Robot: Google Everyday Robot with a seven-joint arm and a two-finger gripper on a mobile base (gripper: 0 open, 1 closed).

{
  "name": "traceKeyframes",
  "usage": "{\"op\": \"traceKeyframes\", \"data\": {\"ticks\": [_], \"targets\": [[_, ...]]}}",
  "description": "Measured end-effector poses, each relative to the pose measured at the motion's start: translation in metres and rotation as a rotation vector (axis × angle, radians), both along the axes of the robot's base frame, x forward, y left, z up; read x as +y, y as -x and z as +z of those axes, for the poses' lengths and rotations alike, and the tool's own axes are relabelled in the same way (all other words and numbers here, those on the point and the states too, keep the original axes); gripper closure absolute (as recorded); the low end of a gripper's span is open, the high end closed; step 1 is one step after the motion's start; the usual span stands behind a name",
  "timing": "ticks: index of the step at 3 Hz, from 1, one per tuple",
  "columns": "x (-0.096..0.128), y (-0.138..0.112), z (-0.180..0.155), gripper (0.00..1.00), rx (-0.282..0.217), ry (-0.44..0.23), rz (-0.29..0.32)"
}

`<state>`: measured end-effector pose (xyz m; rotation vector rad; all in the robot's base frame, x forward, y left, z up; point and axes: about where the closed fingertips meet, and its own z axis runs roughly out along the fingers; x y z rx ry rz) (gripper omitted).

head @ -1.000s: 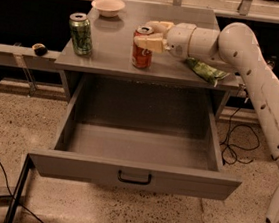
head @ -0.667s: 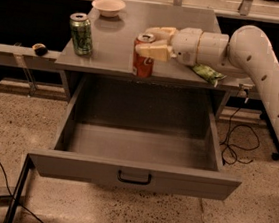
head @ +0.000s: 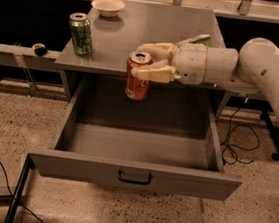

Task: Place coke can into top drawer

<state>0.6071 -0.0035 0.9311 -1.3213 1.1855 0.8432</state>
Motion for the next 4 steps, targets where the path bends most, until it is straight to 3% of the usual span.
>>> {"op": "traceKeyframes", "data": {"ticks": [1, 2, 4], "targets": [[0.0, 0.002, -0.002, 1.0, 0.002, 0.002, 0.003], [0.002, 0.0, -0.025, 1.0, 0.011, 0.018, 0.003], [-0.003, 0.003, -0.1, 1.0, -0.088, 0.144, 0.14]]}}
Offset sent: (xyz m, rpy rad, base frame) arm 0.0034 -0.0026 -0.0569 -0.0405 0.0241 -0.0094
